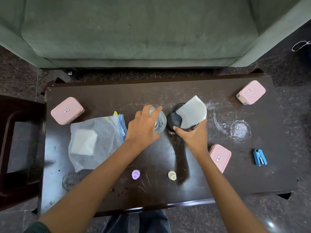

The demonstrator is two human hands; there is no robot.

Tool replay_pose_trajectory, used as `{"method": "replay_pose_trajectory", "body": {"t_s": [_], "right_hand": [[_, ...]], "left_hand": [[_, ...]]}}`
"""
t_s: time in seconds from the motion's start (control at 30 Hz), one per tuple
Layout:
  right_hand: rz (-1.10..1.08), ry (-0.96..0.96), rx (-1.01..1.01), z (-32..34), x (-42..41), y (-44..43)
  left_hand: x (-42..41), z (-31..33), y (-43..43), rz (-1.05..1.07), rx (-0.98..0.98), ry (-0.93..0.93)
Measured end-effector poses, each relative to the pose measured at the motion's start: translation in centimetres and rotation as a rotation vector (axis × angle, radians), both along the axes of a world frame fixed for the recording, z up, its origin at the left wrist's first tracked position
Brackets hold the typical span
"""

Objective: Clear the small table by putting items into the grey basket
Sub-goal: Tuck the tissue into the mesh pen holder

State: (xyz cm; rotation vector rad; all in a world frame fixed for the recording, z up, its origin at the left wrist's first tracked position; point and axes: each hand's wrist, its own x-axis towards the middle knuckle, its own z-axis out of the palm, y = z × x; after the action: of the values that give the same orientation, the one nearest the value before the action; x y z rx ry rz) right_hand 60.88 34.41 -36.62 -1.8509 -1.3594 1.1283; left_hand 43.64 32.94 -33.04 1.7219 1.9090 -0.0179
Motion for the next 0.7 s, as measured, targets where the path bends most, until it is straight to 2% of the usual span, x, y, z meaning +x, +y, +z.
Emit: {"method": "replay_pose_trajectory", "body": {"t_s": [0.43, 0.7], "right_hand": [[0.009, 0.025, -0.011, 0.4, -0.6, -0.5], [0.010, 0.073, -0.039, 1.0, -1.3, -0.6]], "left_hand": [[0.5, -0.8, 0.3, -0.008, 0.057, -0.004], [-0.1, -2.1, -0.7, 0.158, 0.118, -0.273]]}}
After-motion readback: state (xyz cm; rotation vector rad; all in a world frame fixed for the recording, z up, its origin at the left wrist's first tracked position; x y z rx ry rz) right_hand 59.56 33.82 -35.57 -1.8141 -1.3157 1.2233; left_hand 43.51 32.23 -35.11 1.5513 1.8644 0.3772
